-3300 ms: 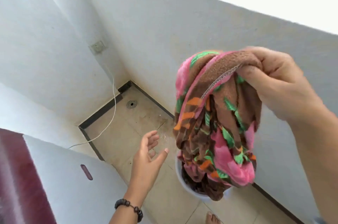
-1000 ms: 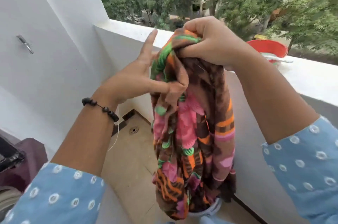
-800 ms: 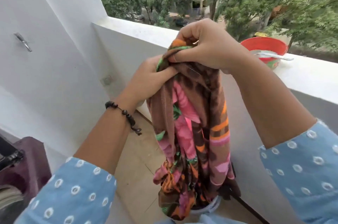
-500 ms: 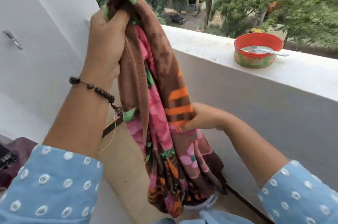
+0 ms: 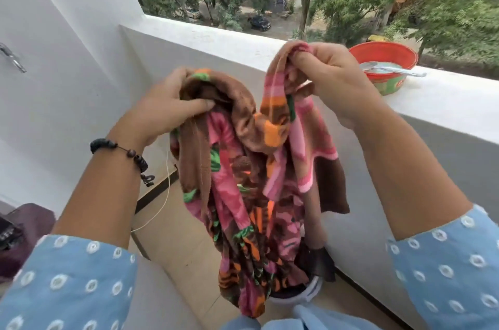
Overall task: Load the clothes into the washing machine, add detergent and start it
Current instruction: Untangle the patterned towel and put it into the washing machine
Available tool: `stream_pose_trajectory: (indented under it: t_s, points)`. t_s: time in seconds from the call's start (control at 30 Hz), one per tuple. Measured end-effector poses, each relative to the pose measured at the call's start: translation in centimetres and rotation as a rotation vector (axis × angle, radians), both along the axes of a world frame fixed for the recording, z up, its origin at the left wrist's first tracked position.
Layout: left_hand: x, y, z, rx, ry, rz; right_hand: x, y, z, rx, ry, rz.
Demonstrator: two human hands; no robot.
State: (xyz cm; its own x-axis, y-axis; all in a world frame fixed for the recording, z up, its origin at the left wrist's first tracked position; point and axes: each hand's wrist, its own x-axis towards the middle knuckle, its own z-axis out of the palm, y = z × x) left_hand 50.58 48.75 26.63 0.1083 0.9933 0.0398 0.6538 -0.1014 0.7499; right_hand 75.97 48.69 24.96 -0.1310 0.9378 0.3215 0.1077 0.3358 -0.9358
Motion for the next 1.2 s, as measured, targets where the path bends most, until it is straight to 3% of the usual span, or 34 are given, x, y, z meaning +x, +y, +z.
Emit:
stream_pose_trajectory:
  t_s: [0.07, 0.13, 0.23, 0.3, 0.43, 0.57, 0.67, 0.77, 0.87, 0.93, 1.1, 1.2]
  points:
    - [0.7, -1.1, -0.9, -0.288, 0.092, -0.152, -0.5, -0.6, 2.4, 0.08, 0.091, 0.072]
    - [1.9, -1.8, -1.9, -0.289, 0.099, -0.287, -1.1, -1.0, 3.8, 0.125, 0.156, 0.159]
    - [4.0, -1.7, -3.6, -0.197, -0.056, -0.363, -2.5, -1.4, 4.6, 0.12, 0.223, 0.287]
    - [5.4, -1.9, -4.3, -0.163, -0.203, -0.323, -3.5, -1.3, 4.2, 0.095, 0.234, 0.322]
    - [5.9, -1.5, -4.9, -0.105, -0.628, -0.026, -3.5, -0.8, 1.4, 0.045, 0.186, 0.413]
    - [4.3, -1.3, -4.1, -0.108, -0.992, 0.102, 0.1, -0.8, -3.1, -0.052, 0.163, 0.231]
    - [2.9, -1.1, -2.9, -0.084, -1.246, 0.049, 2.1, -1.4, -9.4, -0.214, 0.087, 0.107]
    - [2.4, -0.7, -2.0, 0.04, -1.4, 0.033, 1.9, -2.6, -16.6, -0.543, -0.069, 0.186]
    - [2.5, -0.7, -1.4, 0.158, -1.45, 0.031, 0.4, -3.8, -22.2, -0.834, -0.044, 0.341]
    - [2.7, -1.1, -1.0, 0.219, -1.442, 0.054, -0.8, -4.3, -23.5, -0.878, 0.036, 0.417]
    - [3.3, -3.2, -1.3, 0.235, -1.287, 0.191, -1.6, -2.3, -19.6, -0.657, 0.452, 0.319]
    - [3.1, -4.4, -3.6, -0.017, -1.194, 0.127, -1.3, -0.4, -16.6, -0.529, 0.494, 0.209]
